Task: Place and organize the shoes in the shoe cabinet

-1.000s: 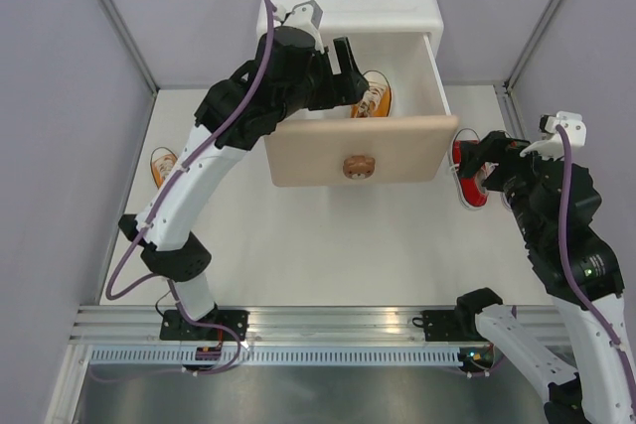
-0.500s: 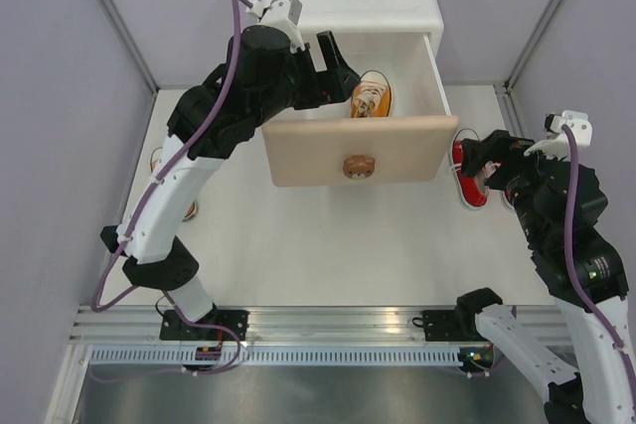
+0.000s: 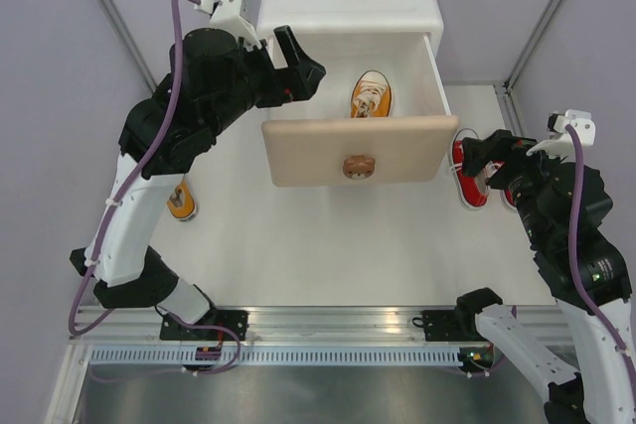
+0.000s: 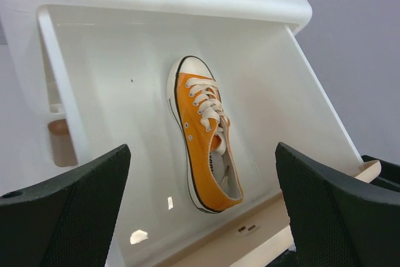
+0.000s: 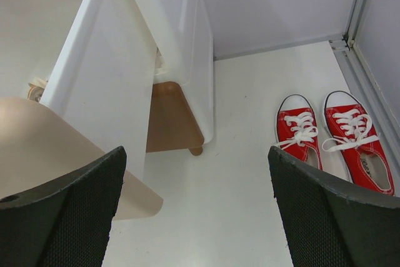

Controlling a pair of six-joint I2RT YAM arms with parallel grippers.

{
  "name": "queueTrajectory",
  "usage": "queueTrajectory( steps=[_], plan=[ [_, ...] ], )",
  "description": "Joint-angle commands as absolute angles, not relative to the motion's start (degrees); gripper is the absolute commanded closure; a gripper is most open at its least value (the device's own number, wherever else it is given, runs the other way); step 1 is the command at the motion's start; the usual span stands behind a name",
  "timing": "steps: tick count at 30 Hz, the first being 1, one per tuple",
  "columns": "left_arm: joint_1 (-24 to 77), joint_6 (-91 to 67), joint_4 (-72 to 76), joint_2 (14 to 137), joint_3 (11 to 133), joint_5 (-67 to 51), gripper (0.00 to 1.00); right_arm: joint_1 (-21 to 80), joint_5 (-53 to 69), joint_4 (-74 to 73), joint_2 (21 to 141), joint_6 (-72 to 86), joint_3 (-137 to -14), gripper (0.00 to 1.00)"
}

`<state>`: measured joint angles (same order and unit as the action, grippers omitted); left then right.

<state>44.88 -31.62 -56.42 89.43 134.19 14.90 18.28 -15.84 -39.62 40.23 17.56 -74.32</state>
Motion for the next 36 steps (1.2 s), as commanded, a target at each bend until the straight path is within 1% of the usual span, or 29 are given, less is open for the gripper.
queueTrajectory(
  steps=[1, 5, 12, 17, 23, 29, 32, 33, 36],
  plan=[
    [43.0, -28.0, -54.4, 86.8, 133.0, 16.0, 0.01, 18.5, -14.4, -38.0, 40.3, 17.0, -75.9, 0.02],
    [39.4, -28.1, -54.4, 84.6, 130.0, 14.0, 0.01, 18.6, -14.0, -37.7, 40.0, 17.1, -75.2, 0.02],
    [24.8, -27.3, -54.4, 80.6, 123.0, 7.6, 0.02, 18.5, -14.2, -37.7, 39.7, 16.8, -74.9, 0.02],
    [20.1, -26.0, -54.4, 78.6, 120.7, 6.9, 0.02, 18.5, -13.9, -37.5, 39.8, 16.8, -74.6, 0.02],
    [13.3, -26.2, -54.3, 75.6, 112.9, 6.8, 0.02, 18.5, -12.9, -37.0, 39.8, 17.4, -73.9, 0.02],
    [4.3, -27.9, -52.5, 70.9, 99.7, 6.5, 0.03, 18.5, -12.6, -36.9, 39.6, 17.2, -73.5, 0.02],
    [1.4, -28.1, -49.8, 68.0, 91.6, 6.5, 0.04, 18.5, -12.5, -36.7, 39.2, 17.2, -73.3, 0.02],
    [0.1, -28.3, -49.0, 67.3, 87.1, 6.9, 0.04, 18.5, -12.4, -36.6, 39.2, 17.2, -73.0, 0.02],
    [-6.1, -29.0, -45.0, 65.3, 78.1, 6.6, 0.08, 18.6, -11.4, -36.3, 39.0, 17.4, -72.4, 0.02]
  ],
)
